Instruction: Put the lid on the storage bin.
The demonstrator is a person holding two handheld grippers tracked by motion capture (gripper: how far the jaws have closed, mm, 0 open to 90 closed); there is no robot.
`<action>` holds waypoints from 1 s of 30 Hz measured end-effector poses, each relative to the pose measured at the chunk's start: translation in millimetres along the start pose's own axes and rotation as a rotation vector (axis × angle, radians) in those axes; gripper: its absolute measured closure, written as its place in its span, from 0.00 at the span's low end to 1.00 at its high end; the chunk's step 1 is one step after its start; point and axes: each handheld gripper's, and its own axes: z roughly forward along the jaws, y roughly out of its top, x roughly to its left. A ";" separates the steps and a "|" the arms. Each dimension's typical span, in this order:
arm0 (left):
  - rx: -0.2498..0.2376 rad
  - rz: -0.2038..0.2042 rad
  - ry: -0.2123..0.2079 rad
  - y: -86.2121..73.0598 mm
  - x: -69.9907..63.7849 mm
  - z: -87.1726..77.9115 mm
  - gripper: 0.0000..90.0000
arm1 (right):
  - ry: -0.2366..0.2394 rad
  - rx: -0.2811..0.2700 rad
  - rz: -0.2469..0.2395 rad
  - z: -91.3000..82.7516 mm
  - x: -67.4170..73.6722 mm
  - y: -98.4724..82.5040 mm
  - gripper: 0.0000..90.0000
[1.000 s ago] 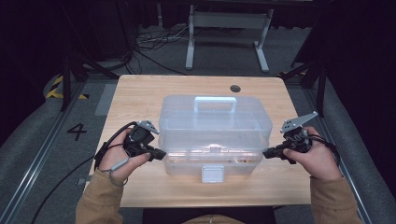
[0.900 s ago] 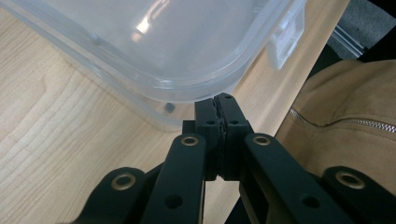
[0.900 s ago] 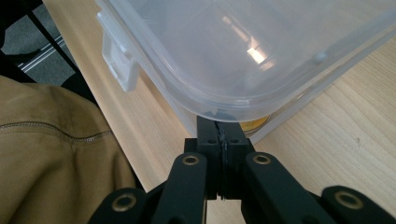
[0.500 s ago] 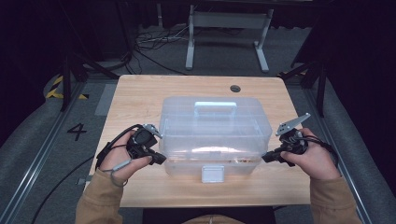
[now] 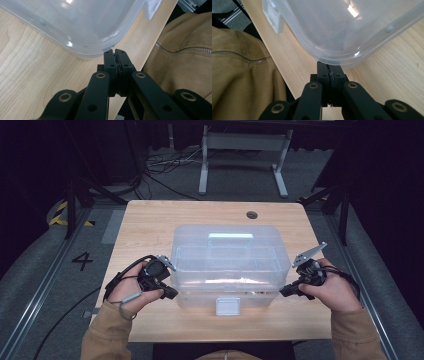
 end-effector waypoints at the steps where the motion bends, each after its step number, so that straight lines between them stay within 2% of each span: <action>1: 0.004 0.000 -0.002 0.0 0.0 0.4 0.98 | 0.002 0.006 0.000 1.0 -0.5 -0.1 0.99; 6: 0.007 0.007 -0.021 0.4 0.9 2.8 0.99 | 0.003 0.026 -0.003 2.6 -0.9 -0.3 0.99; 9: 0.017 0.016 -0.026 1.0 1.3 4.4 0.98 | 0.003 0.059 -0.002 4.9 -2.4 -1.5 0.98; 11: 0.022 0.008 -0.026 0.8 3.0 6.5 0.98 | 0.006 0.064 0.015 6.6 -4.3 -3.1 0.97; 16: 0.031 0.002 -0.042 -0.8 5.1 7.6 0.96 | 0.020 0.079 0.024 7.2 -5.8 -5.2 0.94; 20: 0.036 -0.002 -0.038 -1.2 5.8 9.2 0.94 | 0.028 0.101 0.033 9.3 -5.9 -6.0 0.90; 24: 0.036 -0.002 -0.044 -1.8 6.2 7.9 0.93 | 0.028 0.098 0.034 8.5 -6.0 -6.5 0.87; 30: -0.005 -0.013 -0.038 -5.5 8.8 1.1 0.88 | 0.036 0.075 0.030 2.2 -5.9 -8.4 0.79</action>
